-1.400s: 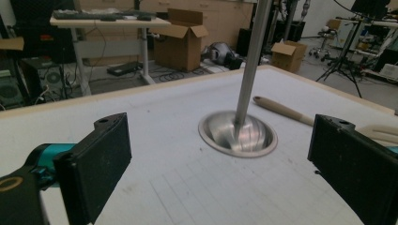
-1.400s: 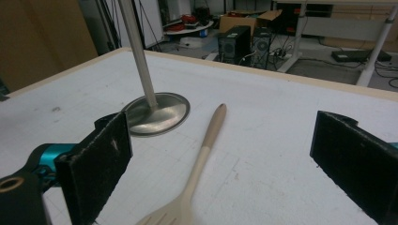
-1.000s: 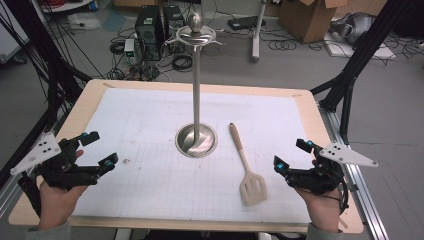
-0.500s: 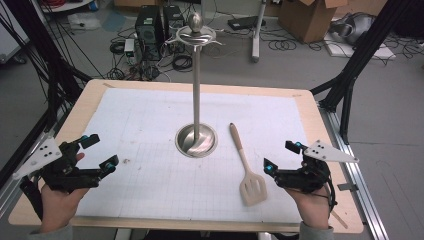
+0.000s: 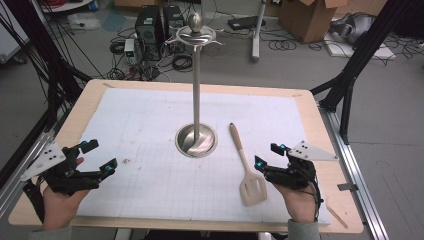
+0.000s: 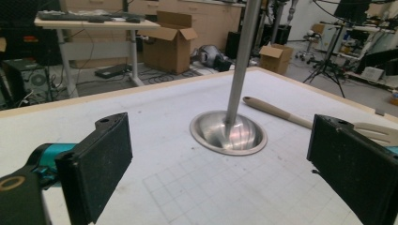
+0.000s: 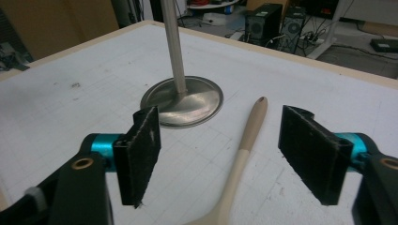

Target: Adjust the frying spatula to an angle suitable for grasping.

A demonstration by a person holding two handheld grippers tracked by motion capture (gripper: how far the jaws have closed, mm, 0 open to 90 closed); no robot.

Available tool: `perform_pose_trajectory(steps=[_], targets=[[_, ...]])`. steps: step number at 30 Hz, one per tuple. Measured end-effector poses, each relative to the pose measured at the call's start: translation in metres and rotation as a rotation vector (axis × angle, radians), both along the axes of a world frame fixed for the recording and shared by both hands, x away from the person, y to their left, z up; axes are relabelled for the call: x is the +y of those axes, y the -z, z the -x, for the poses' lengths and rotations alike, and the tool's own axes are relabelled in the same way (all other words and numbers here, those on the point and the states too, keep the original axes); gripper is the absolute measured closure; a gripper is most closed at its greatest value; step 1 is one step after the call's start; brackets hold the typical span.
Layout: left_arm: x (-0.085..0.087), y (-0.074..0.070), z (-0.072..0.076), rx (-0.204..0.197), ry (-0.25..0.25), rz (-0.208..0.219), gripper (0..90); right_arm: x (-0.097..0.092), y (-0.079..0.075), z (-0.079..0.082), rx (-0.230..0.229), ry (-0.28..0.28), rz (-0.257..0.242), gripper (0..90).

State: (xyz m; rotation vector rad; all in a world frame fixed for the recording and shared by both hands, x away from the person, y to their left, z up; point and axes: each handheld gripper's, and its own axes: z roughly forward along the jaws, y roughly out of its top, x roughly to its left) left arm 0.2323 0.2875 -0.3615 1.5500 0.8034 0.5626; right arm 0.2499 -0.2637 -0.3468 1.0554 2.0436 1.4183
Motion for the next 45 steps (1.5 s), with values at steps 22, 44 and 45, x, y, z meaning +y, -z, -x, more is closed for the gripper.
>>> perform_pose_trajectory(steps=[22,44,45], targets=[[0.008,0.002,0.004,-0.002,-0.029,-0.018,7.5,0.021,0.02,-0.036,0.086,0.047,0.183,76.1],[-0.005,0.014,-0.001,-0.009,-0.006,-0.056,7.5,0.029,0.043,-0.073,0.167,0.049,0.228,89.7],[-0.005,0.014,-0.001,-0.009,-0.006,-0.056,7.6,0.029,0.044,-0.074,0.169,0.054,0.24,89.7]])
